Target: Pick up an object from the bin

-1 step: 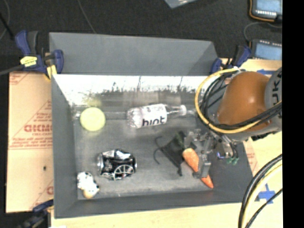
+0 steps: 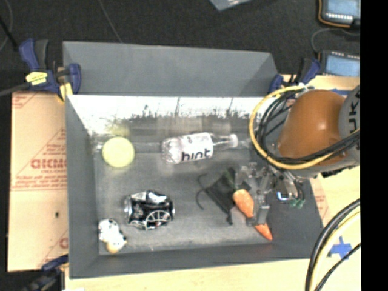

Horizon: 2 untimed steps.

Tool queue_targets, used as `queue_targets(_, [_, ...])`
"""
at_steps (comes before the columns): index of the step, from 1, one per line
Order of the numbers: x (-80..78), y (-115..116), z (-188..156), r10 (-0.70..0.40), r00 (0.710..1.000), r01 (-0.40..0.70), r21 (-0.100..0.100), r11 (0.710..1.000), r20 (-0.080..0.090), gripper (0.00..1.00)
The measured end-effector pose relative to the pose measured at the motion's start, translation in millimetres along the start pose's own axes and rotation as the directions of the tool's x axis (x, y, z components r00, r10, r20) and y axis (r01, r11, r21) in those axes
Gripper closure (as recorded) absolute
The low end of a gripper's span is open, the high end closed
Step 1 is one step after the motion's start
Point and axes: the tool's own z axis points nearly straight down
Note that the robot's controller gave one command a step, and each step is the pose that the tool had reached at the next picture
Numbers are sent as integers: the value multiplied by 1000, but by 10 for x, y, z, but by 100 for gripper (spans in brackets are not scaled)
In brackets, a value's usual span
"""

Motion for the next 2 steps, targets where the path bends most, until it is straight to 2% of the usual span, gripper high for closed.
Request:
queue_targets(1, [-52,11,287,101,995,-101,0,995,6,0])
queue_targets(2, [-93,14,951,202,979,-202,-1,979,2,0])
